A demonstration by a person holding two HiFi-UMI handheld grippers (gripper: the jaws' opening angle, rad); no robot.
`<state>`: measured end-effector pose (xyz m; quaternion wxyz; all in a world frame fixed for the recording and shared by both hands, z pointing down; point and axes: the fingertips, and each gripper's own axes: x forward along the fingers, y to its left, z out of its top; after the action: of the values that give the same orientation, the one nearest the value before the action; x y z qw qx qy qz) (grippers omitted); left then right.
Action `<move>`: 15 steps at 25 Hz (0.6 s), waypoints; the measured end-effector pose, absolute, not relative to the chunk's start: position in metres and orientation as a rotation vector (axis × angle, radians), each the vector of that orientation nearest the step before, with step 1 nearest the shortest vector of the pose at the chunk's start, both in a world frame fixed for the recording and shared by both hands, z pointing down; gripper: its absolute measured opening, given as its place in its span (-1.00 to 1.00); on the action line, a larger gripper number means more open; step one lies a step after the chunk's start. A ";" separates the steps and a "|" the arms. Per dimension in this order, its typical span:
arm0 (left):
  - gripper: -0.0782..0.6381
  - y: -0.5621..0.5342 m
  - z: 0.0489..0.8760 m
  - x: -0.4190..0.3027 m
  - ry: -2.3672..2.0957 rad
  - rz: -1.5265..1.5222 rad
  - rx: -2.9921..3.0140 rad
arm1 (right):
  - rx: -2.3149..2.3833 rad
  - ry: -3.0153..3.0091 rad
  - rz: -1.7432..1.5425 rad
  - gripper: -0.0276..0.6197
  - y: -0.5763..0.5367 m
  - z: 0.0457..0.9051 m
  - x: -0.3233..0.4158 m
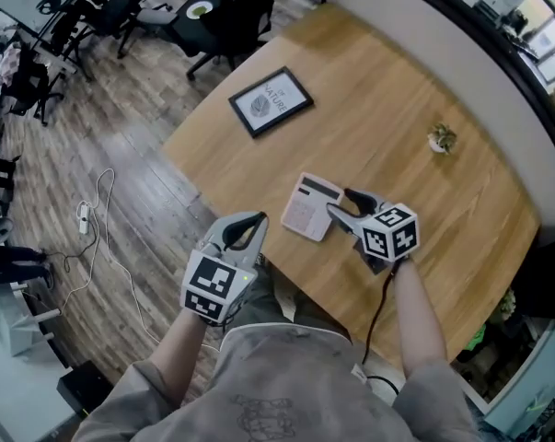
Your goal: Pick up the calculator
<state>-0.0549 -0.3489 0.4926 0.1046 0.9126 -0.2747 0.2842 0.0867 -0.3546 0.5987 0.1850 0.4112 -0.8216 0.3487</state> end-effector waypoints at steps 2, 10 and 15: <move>-0.78 -0.361 0.504 -0.052 -0.762 0.868 2.689 | 1.141 -2.291 0.977 -0.24 -0.363 0.610 0.085; -0.78 -0.405 0.560 -0.033 -0.562 1.009 2.719 | 1.094 -2.215 0.972 -0.24 -0.394 0.653 0.084; -0.78 -0.418 0.584 -0.026 -0.433 1.052 2.739 | 1.090 -2.202 1.021 -0.24 -0.402 0.667 0.079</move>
<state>-0.0262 -0.4179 0.5845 0.0879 0.9199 -0.1456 0.3534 0.0793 -0.4018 0.6671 0.2384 0.3978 -0.8038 0.3727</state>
